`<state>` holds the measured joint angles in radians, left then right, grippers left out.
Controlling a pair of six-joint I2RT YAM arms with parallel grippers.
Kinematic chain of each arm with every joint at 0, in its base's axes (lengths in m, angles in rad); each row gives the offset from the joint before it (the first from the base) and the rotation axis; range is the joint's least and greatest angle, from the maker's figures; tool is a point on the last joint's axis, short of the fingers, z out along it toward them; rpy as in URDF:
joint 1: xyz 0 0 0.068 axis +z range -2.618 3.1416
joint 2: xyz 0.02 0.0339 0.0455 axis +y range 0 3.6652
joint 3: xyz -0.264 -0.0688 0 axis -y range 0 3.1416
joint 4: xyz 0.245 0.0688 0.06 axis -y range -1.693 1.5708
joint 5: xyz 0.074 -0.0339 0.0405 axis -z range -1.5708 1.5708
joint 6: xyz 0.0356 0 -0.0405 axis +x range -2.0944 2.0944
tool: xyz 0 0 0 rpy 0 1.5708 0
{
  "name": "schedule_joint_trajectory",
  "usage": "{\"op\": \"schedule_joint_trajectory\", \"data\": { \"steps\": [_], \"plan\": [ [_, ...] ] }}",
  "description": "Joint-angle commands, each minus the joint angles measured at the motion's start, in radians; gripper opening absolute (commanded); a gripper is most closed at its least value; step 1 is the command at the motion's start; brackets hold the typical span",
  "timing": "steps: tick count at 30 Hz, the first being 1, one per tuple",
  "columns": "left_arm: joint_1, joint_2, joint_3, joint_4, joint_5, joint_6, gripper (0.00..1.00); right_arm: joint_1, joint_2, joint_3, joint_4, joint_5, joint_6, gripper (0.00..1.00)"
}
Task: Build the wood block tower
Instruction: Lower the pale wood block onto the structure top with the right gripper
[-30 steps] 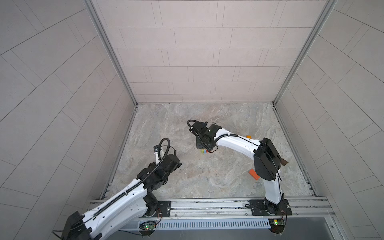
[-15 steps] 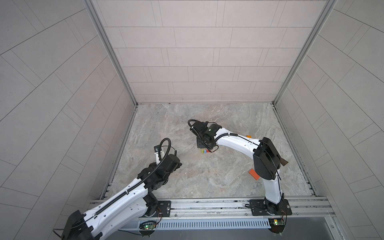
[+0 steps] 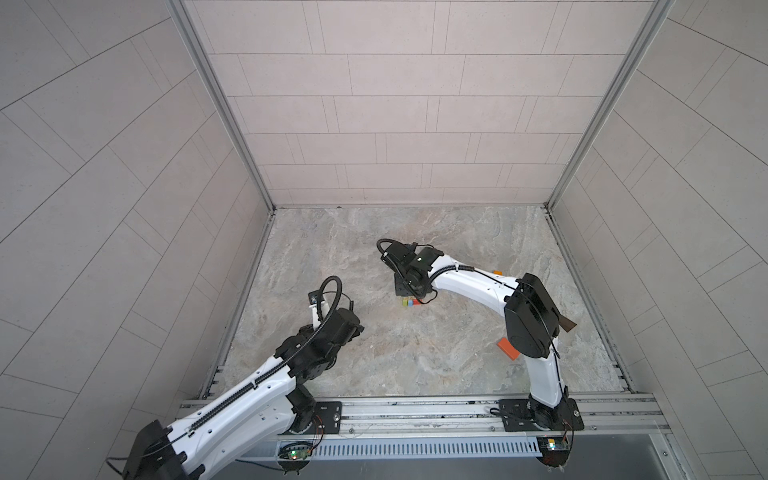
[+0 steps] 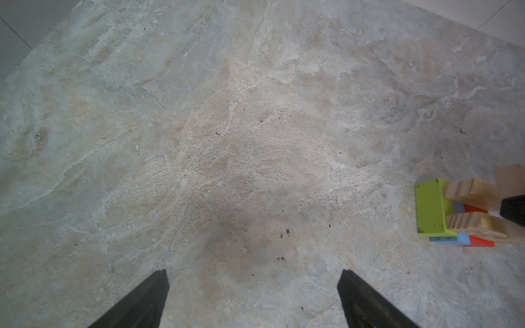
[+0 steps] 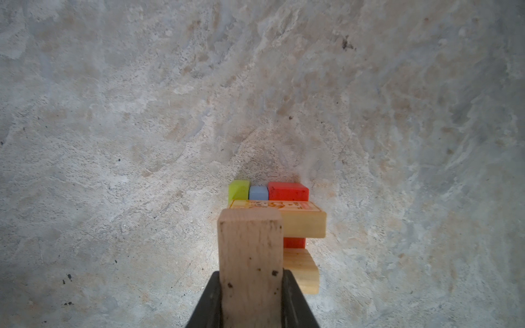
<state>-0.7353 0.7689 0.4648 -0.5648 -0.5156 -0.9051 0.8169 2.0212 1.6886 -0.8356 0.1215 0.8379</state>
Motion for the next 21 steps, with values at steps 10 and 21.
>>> {"op": "schedule_joint_trajectory", "data": {
  "steps": [10, 21],
  "plan": [
    [0.004, 0.001, -0.021, 0.014, -0.002, 0.000, 1.00, -0.010, 0.030, 0.022, -0.016, 0.013, 0.001, 0.28],
    [0.004, -0.002, -0.024, 0.011, 0.002, -0.001, 1.00, -0.010, 0.028, 0.019, -0.006, 0.012, 0.004, 0.28]
  ]
}}
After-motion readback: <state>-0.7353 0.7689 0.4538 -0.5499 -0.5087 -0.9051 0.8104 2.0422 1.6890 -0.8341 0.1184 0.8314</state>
